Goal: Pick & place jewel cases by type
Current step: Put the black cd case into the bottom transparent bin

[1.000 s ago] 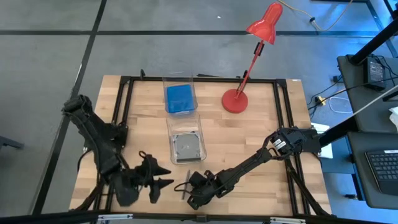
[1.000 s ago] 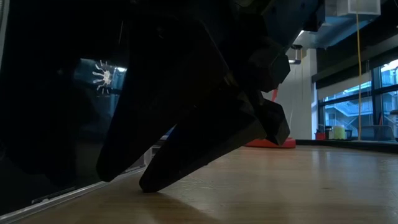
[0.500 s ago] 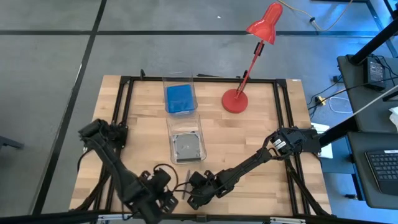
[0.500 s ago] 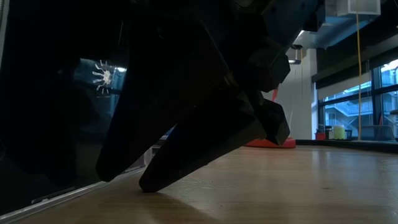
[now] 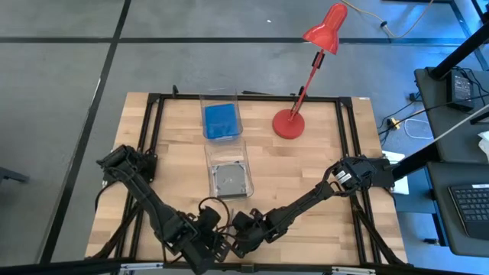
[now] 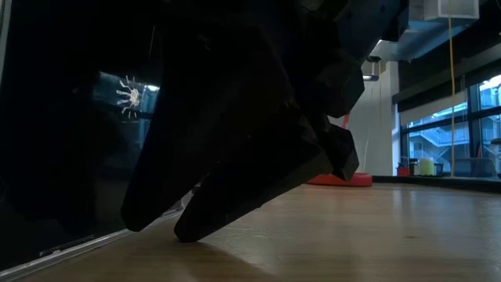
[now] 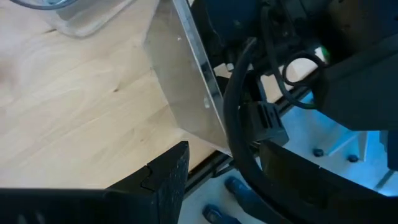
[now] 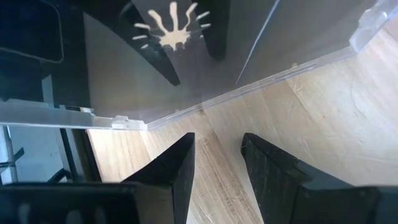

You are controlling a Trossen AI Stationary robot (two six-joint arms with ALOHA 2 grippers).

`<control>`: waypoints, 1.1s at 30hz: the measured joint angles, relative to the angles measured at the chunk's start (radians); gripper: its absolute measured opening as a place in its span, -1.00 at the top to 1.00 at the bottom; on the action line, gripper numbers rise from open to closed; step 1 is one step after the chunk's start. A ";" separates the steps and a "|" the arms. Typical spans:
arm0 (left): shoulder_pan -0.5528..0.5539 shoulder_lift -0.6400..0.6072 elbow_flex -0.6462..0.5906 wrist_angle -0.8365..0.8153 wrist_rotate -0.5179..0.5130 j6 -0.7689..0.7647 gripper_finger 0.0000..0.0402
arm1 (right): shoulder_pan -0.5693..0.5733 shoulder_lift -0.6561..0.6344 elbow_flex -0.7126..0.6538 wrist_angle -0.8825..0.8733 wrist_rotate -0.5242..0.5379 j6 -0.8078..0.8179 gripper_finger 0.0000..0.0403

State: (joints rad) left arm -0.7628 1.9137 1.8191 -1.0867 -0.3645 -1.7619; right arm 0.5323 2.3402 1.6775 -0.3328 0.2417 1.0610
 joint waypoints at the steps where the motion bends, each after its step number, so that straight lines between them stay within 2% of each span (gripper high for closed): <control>1: 0.000 0.000 0.000 0.002 -0.004 0.001 0.03 | 0.000 0.000 0.000 0.000 0.000 -0.001 0.28; 28: 0.008 0.057 -0.001 0.078 -0.009 -0.016 0.04 | 0.000 0.000 0.000 0.000 0.001 -0.019 0.28; 33: 0.022 0.086 -0.001 0.082 0.050 -0.006 0.04 | 0.000 0.000 0.000 0.000 0.002 -0.019 0.28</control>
State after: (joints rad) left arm -0.7404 1.9996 1.8183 -1.0048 -0.3144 -1.7682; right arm 0.5323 2.3402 1.6772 -0.3328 0.2436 1.0424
